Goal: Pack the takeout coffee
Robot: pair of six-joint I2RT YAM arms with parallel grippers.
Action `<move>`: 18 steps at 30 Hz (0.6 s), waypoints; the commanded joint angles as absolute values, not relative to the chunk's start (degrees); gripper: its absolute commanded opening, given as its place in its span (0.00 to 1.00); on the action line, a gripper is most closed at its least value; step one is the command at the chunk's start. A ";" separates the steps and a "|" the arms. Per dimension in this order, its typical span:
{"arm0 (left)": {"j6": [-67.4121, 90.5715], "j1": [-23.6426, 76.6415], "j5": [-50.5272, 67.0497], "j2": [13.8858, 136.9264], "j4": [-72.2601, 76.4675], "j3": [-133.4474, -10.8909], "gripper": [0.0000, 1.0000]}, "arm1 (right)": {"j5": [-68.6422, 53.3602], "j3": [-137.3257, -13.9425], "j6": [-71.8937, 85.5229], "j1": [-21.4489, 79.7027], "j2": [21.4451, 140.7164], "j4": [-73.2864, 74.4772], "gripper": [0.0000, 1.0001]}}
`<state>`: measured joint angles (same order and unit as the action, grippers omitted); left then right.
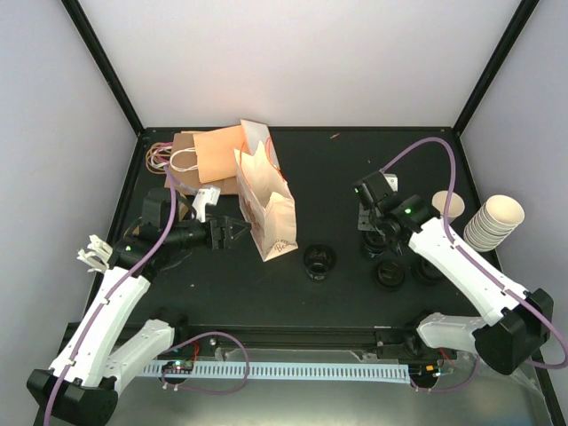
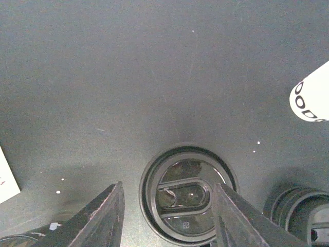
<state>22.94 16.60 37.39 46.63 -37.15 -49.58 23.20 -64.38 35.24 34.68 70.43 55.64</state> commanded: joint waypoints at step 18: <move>19.36 16.87 34.48 44.96 -42.39 -54.15 0.86 | 15.20 -63.59 21.70 33.13 60.14 46.93 1.00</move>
<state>20.95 16.60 35.38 45.71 -40.97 -51.05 17.39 -64.47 21.39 33.34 58.76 47.48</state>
